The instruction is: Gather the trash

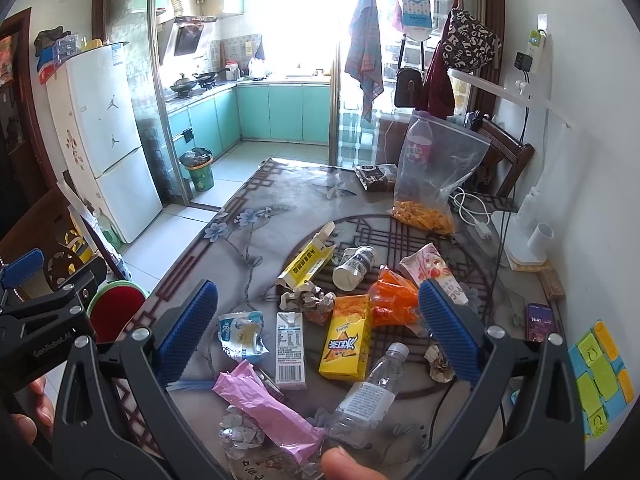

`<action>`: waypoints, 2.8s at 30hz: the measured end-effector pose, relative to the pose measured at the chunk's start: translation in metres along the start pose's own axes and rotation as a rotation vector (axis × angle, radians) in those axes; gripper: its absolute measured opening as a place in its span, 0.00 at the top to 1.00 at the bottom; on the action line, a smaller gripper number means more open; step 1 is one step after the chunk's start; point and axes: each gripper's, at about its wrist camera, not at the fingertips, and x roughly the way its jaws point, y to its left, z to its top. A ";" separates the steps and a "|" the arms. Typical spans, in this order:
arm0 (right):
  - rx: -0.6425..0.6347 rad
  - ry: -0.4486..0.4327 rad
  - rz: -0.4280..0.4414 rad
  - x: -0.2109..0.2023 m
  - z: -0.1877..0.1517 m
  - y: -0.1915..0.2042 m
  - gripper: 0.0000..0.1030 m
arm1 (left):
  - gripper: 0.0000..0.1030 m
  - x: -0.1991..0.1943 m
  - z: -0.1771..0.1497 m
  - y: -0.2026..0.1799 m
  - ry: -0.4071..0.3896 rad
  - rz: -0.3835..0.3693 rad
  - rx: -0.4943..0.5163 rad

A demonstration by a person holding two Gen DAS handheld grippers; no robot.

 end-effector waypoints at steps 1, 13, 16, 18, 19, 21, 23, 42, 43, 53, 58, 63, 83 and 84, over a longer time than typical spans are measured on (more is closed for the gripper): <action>0.000 0.001 -0.001 0.001 -0.001 0.000 0.04 | 0.07 0.000 0.000 -0.001 -0.003 0.003 0.001; -0.003 0.005 0.000 0.004 0.000 -0.001 0.04 | 0.07 0.000 -0.003 0.000 0.004 0.016 -0.001; -0.005 0.004 -0.003 0.004 -0.001 -0.001 0.04 | 0.07 0.001 -0.004 0.001 0.008 0.018 -0.004; -0.006 0.004 -0.006 0.004 -0.001 -0.001 0.04 | 0.07 0.001 -0.004 0.001 0.008 0.018 -0.005; -0.006 0.004 -0.007 0.004 -0.001 -0.001 0.04 | 0.07 0.001 -0.004 0.001 0.008 0.017 -0.004; -0.004 0.003 -0.009 0.004 -0.001 -0.002 0.04 | 0.07 0.001 -0.004 0.001 0.007 0.016 -0.004; -0.001 0.002 -0.010 0.003 -0.001 -0.003 0.04 | 0.07 0.001 -0.004 0.001 0.005 0.016 -0.001; 0.052 -0.056 0.033 0.001 -0.001 -0.006 0.04 | 0.07 0.008 -0.003 0.007 0.010 0.010 -0.055; 0.054 -0.057 0.033 0.001 -0.001 -0.007 0.04 | 0.07 0.008 -0.003 0.008 0.006 -0.014 -0.060; 0.133 -0.005 0.107 0.006 -0.003 -0.015 0.04 | 0.07 0.005 -0.005 0.004 -0.018 -0.059 -0.036; 0.136 0.008 0.119 0.005 -0.005 -0.015 0.04 | 0.07 0.003 -0.008 -0.002 -0.022 -0.015 0.009; 0.099 0.042 0.087 0.007 -0.009 -0.014 0.04 | 0.07 -0.001 -0.012 -0.001 -0.028 -0.044 0.025; -0.162 0.507 0.278 0.110 -0.144 -0.003 0.08 | 0.08 0.065 -0.110 -0.007 0.329 -0.217 0.026; -0.184 0.527 0.285 0.120 -0.148 0.004 0.09 | 0.08 0.065 -0.111 -0.007 0.330 -0.212 0.032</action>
